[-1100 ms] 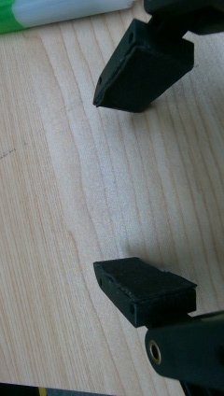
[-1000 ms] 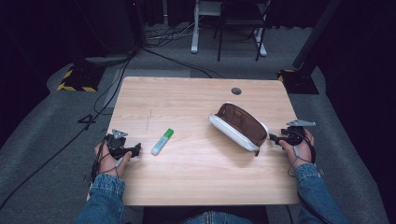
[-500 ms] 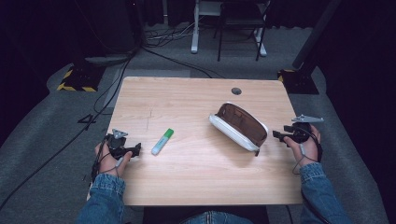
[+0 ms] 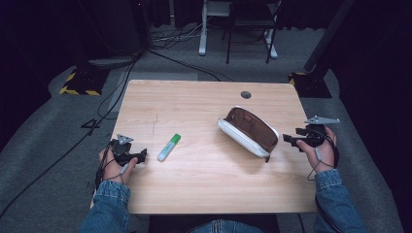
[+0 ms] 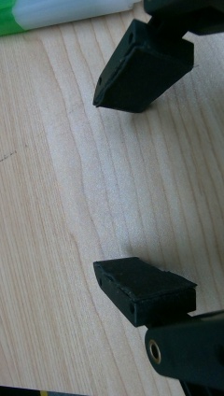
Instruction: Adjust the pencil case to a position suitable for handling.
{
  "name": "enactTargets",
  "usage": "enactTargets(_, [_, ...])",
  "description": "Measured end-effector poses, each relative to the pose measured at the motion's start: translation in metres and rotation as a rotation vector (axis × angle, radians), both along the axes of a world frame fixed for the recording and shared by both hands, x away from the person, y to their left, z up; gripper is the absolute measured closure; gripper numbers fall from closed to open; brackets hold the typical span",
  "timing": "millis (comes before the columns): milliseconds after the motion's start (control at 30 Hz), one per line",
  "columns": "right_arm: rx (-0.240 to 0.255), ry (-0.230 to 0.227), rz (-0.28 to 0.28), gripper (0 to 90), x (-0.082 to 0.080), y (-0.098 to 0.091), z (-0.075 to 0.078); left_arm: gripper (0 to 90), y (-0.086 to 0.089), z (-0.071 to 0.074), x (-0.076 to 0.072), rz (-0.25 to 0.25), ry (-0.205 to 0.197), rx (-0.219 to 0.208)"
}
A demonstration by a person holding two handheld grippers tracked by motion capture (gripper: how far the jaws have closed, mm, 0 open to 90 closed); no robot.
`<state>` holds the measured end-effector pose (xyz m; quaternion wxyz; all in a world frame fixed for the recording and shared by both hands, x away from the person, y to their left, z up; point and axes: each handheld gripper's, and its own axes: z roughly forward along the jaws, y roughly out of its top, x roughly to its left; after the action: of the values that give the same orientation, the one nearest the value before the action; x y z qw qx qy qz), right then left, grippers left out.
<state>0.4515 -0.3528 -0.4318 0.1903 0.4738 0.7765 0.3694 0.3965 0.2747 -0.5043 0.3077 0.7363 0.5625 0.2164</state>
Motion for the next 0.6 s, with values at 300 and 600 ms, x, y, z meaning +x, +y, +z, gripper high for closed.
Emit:
enactTargets(300, [0.028, -0.024, 0.029, 28.1, -0.006, 0.01, 0.014, 18.4, 0.0, 0.0, 0.0, 0.001, 0.0, 0.0])
enactTargets(600, [0.049, -0.032, 0.084, 26.6, -0.005, 0.027, 0.016, 18.4, -0.001, 0.0, 0.0, 0.002, 0.0, 0.003])
